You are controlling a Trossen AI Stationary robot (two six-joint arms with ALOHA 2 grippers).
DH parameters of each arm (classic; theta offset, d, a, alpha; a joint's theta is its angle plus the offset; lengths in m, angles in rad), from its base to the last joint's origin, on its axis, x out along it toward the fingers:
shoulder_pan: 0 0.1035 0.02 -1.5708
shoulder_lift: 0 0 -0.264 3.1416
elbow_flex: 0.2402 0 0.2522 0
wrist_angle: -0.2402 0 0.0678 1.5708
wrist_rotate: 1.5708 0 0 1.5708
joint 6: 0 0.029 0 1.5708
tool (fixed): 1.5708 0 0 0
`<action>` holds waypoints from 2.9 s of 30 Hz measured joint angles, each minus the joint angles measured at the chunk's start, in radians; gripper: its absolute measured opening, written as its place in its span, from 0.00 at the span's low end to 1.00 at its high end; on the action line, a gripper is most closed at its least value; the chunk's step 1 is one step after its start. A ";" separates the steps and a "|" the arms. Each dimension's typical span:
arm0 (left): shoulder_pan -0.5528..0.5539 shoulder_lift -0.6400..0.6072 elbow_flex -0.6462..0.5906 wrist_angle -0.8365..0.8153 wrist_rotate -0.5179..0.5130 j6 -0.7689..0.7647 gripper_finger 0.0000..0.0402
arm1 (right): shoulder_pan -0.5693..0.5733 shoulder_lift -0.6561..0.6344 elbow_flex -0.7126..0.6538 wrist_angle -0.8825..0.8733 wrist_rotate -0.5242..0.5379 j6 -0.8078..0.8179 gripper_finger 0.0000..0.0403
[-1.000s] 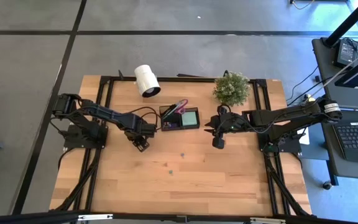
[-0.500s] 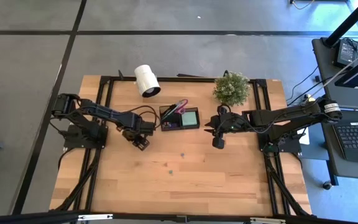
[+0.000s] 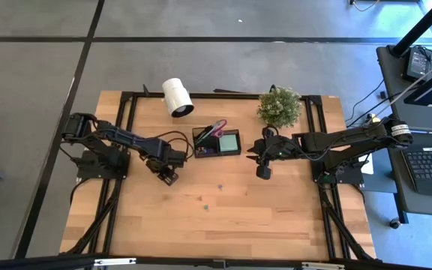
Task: Pick and place office supplies into organizer
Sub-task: Put the pink binder clip into the black desk organizer
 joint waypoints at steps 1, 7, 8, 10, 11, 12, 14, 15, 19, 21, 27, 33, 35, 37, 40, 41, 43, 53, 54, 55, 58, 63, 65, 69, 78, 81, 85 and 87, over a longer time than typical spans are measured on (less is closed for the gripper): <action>-0.001 0.000 0.000 0.001 -0.009 0.003 0.37 | 0.000 0.000 0.000 0.000 0.000 0.000 0.26; -0.005 0.000 0.000 0.024 -0.030 0.128 0.36 | 0.000 0.000 0.000 0.000 0.000 0.000 0.26; -0.006 0.000 0.000 0.026 -0.035 0.151 0.36 | 0.000 0.000 0.000 0.000 0.000 0.000 0.26; -0.006 0.000 0.000 0.027 -0.035 0.177 0.36 | 0.000 0.000 0.000 0.000 0.000 0.000 0.26; -0.006 0.000 0.000 0.028 -0.035 0.189 0.36 | 0.000 0.000 0.000 0.000 0.000 0.001 0.26; -0.006 0.000 0.000 0.029 -0.036 0.205 0.36 | 0.000 0.000 0.000 0.000 0.000 0.001 0.26; -0.010 0.000 0.000 0.030 -0.040 0.240 0.36 | 0.000 0.000 0.000 0.000 0.000 0.001 0.26; -0.011 0.000 0.000 0.031 -0.044 0.260 0.36 | 0.000 0.000 0.000 0.000 0.000 0.001 0.26; -0.011 0.000 0.000 0.033 -0.047 0.322 0.36 | 0.000 0.000 0.000 0.000 -0.001 0.028 0.26; -0.011 0.000 0.000 0.034 -0.048 0.347 0.36 | 0.000 0.000 0.000 0.000 -0.001 0.030 0.26; -0.011 0.000 0.000 0.034 -0.048 0.355 0.32 | 0.000 0.000 0.000 0.000 -0.001 0.042 0.26; -0.011 0.000 0.000 0.036 -0.049 0.357 0.23 | 0.000 0.000 0.000 0.000 -0.001 0.046 0.26; -0.011 0.000 0.000 0.037 -0.050 0.357 0.20 | 0.000 0.000 0.000 0.000 -0.001 0.046 0.26; -0.011 0.000 0.000 0.037 -0.050 0.357 0.17 | 0.000 0.000 0.000 0.000 -0.001 0.046 0.26; -0.011 0.000 0.000 0.036 -0.050 0.357 0.15 | 0.000 0.000 0.000 0.000 0.000 0.046 0.26; -0.011 0.000 0.000 0.036 -0.050 0.357 0.14 | 0.000 0.000 0.000 0.000 0.000 0.046 0.26; -0.011 0.000 0.000 0.037 -0.050 0.356 0.14 | 0.000 0.000 0.000 0.000 -0.001 0.046 0.26; -0.009 -0.024 0.004 0.043 -0.033 0.333 0.14 | 0.000 0.000 0.000 0.000 0.000 0.044 0.26; -0.010 -0.031 0.007 0.041 -0.033 0.334 0.14 | 0.000 0.000 0.000 -0.001 0.000 0.044 0.26; -0.010 -0.039 0.010 0.045 -0.035 0.334 0.14 | 0.000 0.000 0.000 -0.001 0.000 0.043 0.26; -0.010 -0.075 0.041 0.071 -0.050 0.344 0.14 | 0.000 0.000 0.000 -0.001 0.000 0.042 0.26; -0.010 -0.105 0.062 0.230 -0.066 0.362 0.14 | 0.000 0.000 0.000 -0.002 0.000 0.042 0.26; -0.010 -0.103 0.062 0.336 -0.103 0.379 0.14 | 0.000 0.000 0.000 -0.002 0.000 0.042 0.26; -0.008 -0.094 0.063 0.519 -0.232 0.445 0.14 | 0.000 0.000 0.000 -0.001 0.000 0.044 0.26; 0.027 -0.048 0.062 0.652 -0.435 0.512 0.14 | 0.000 0.000 0.000 0.000 0.000 0.049 0.26; 0.044 -0.013 0.062 0.701 -0.455 0.519 0.14 | 0.000 0.000 0.000 -0.001 0.000 0.049 0.26; 0.063 0.018 0.062 0.728 -0.458 0.519 0.14 | 0.000 0.000 0.000 0.000 0.000 0.052 0.26; 0.070 0.031 0.062 0.725 -0.452 0.519 0.14 | 0.000 0.000 0.000 0.000 0.000 0.052 0.26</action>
